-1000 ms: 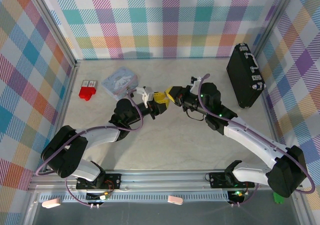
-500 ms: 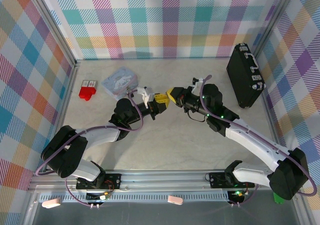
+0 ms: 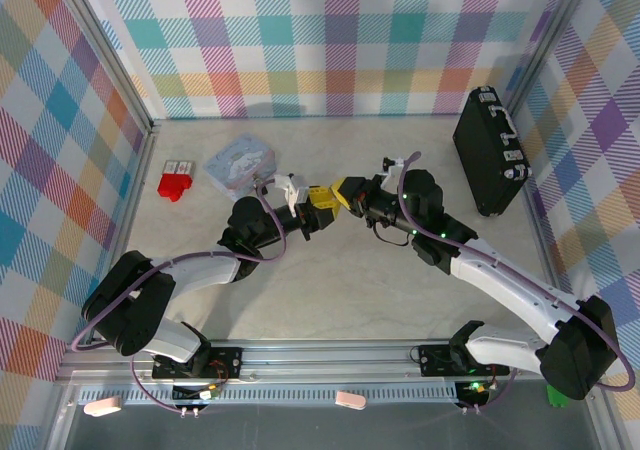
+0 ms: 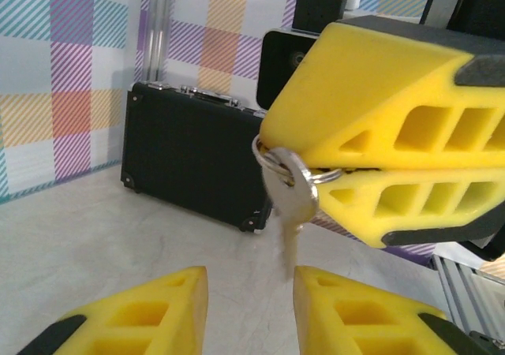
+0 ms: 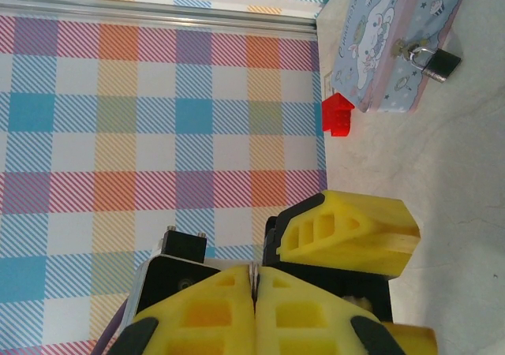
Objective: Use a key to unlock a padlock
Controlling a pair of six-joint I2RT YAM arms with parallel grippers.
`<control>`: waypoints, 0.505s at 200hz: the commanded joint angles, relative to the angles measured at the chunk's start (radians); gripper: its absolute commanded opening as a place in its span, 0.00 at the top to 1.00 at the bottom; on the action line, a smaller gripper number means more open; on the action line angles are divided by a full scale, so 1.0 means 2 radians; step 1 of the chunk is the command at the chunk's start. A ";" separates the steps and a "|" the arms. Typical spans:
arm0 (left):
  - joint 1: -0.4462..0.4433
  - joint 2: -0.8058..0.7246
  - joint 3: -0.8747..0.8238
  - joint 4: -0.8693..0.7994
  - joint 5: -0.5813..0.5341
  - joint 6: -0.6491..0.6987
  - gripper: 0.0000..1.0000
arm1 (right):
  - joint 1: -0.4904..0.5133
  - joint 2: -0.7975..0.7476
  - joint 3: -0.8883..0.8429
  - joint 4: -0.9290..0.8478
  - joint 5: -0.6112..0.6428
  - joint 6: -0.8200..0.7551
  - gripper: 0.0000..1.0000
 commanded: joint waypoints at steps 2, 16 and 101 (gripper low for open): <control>-0.003 -0.004 0.016 0.031 0.021 -0.002 0.63 | 0.004 -0.003 -0.004 0.005 0.008 0.001 1.00; -0.003 -0.005 0.017 0.025 0.031 -0.002 0.62 | 0.004 -0.003 -0.004 0.003 0.010 0.001 1.00; -0.003 -0.013 0.023 0.017 -0.005 -0.007 0.72 | 0.005 -0.010 -0.011 -0.010 0.014 0.001 1.00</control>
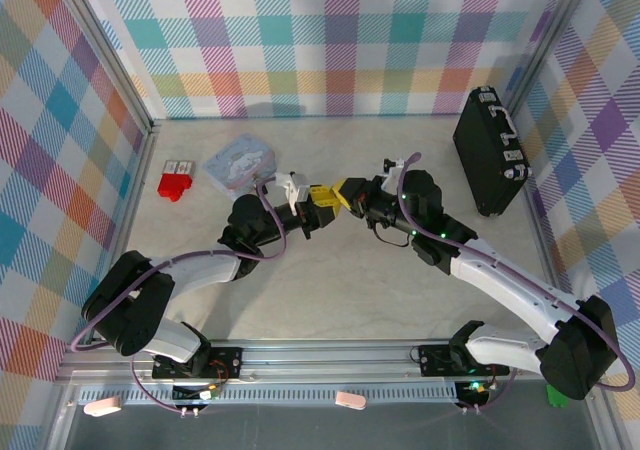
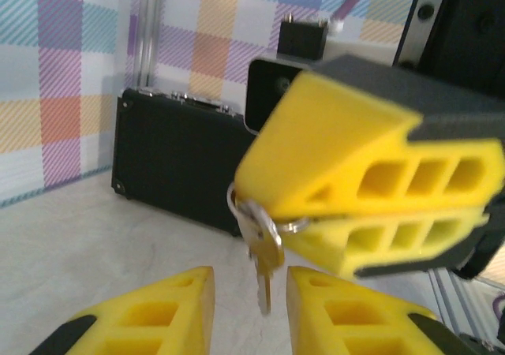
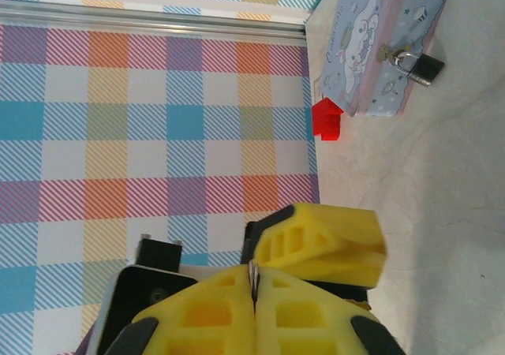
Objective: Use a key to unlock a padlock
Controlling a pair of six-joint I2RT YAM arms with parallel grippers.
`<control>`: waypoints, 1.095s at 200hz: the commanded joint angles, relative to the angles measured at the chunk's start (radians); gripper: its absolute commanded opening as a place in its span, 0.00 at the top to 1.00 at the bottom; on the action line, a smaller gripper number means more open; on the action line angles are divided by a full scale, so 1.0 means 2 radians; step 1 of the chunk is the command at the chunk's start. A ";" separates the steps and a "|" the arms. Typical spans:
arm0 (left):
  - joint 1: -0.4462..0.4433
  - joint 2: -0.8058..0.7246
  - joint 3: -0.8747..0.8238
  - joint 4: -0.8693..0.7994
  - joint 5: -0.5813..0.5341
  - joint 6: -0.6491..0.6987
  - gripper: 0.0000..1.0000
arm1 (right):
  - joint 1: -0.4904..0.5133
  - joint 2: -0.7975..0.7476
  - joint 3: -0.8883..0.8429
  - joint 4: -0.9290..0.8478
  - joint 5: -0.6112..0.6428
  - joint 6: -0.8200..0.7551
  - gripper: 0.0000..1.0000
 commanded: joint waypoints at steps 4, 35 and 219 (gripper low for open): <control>-0.003 -0.012 0.011 0.020 -0.009 -0.003 0.73 | 0.006 -0.011 -0.009 0.000 0.004 0.001 1.00; -0.003 -0.010 0.015 0.008 0.002 -0.004 0.80 | 0.006 -0.014 -0.009 0.000 0.009 -0.002 1.00; -0.003 -0.013 0.343 -0.841 -0.083 0.202 1.00 | -0.016 -0.112 -0.038 -0.119 0.164 -0.560 0.34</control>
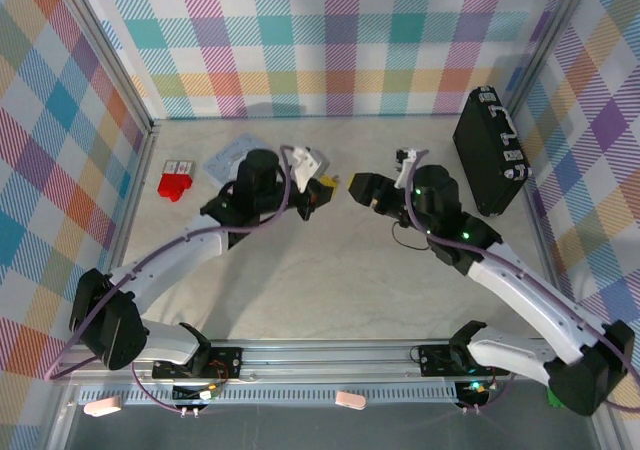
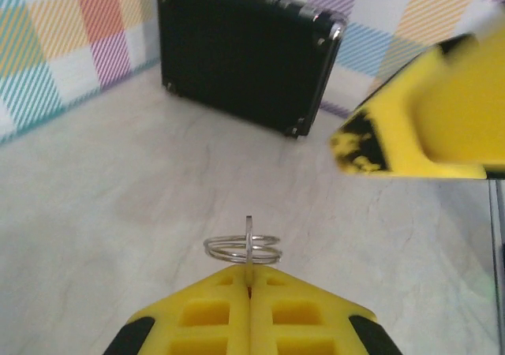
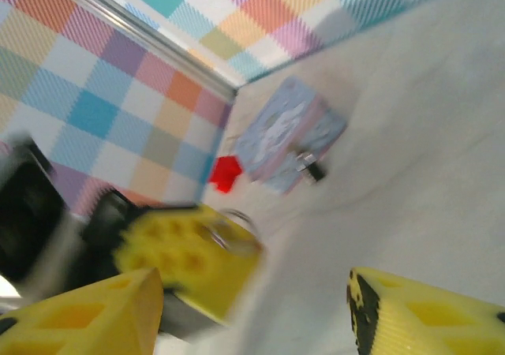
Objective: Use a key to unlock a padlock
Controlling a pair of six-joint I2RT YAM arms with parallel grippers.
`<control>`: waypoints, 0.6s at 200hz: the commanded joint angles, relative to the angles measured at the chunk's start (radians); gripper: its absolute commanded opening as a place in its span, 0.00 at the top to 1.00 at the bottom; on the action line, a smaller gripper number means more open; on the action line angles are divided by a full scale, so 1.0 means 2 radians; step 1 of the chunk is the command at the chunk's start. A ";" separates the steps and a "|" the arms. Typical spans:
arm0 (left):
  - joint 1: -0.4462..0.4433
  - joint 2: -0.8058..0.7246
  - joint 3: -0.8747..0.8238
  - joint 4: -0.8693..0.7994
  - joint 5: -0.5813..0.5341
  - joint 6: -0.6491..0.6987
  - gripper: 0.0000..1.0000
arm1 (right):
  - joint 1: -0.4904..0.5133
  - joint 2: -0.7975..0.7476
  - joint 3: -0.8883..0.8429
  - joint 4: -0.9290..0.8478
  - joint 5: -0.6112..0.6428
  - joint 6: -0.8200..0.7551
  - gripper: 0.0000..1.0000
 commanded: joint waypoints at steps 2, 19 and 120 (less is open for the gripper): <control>-0.003 0.027 0.094 -0.296 -0.026 0.049 1.00 | -0.002 -0.048 -0.080 0.039 0.063 -0.237 0.34; -0.005 0.051 0.148 -0.413 -0.020 0.077 1.00 | -0.003 -0.073 -0.136 0.092 0.015 -0.299 0.31; -0.062 0.106 0.223 -0.616 -0.035 0.221 1.00 | -0.001 -0.041 -0.233 0.295 -0.320 -0.310 0.44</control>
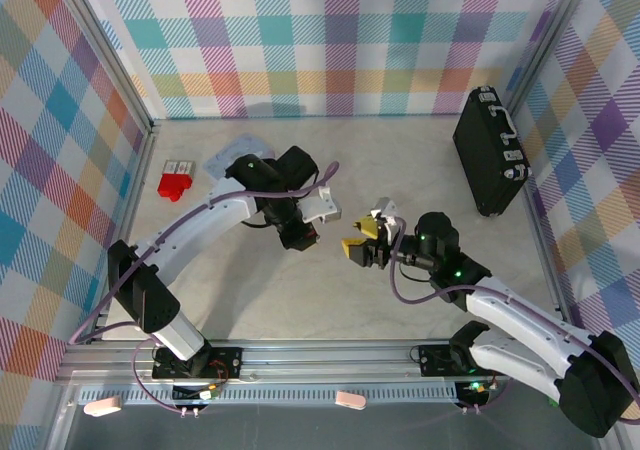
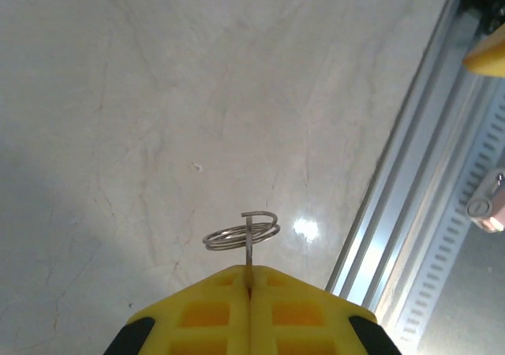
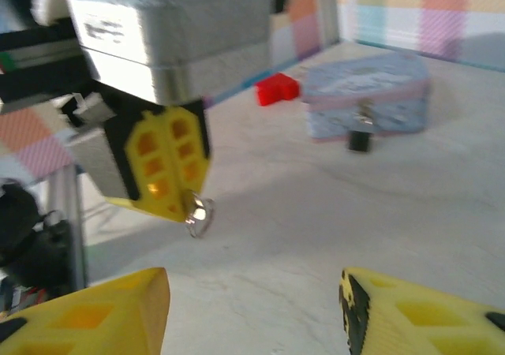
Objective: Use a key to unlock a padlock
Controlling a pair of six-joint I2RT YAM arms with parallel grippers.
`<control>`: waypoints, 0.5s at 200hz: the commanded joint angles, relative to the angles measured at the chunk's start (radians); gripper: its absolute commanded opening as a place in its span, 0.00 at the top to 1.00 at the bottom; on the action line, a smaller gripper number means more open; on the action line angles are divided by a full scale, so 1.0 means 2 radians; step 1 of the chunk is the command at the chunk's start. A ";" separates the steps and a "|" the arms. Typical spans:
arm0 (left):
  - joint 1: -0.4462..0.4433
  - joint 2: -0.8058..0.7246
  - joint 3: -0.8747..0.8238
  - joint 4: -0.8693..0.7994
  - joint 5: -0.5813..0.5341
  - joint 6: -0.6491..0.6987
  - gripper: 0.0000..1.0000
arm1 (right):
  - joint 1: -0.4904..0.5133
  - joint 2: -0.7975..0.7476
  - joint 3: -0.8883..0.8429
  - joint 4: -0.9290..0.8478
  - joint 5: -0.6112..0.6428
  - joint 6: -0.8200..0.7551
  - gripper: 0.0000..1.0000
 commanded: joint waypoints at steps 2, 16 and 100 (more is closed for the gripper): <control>-0.011 -0.016 -0.006 -0.026 0.021 0.045 1.00 | 0.001 0.009 -0.008 0.079 -0.110 -0.014 0.44; -0.016 -0.014 -0.010 -0.020 0.031 0.055 1.00 | 0.002 0.023 -0.004 0.083 -0.141 -0.013 0.46; -0.028 -0.031 -0.024 -0.013 0.085 0.094 1.00 | 0.005 0.071 0.004 0.114 -0.195 -0.010 0.66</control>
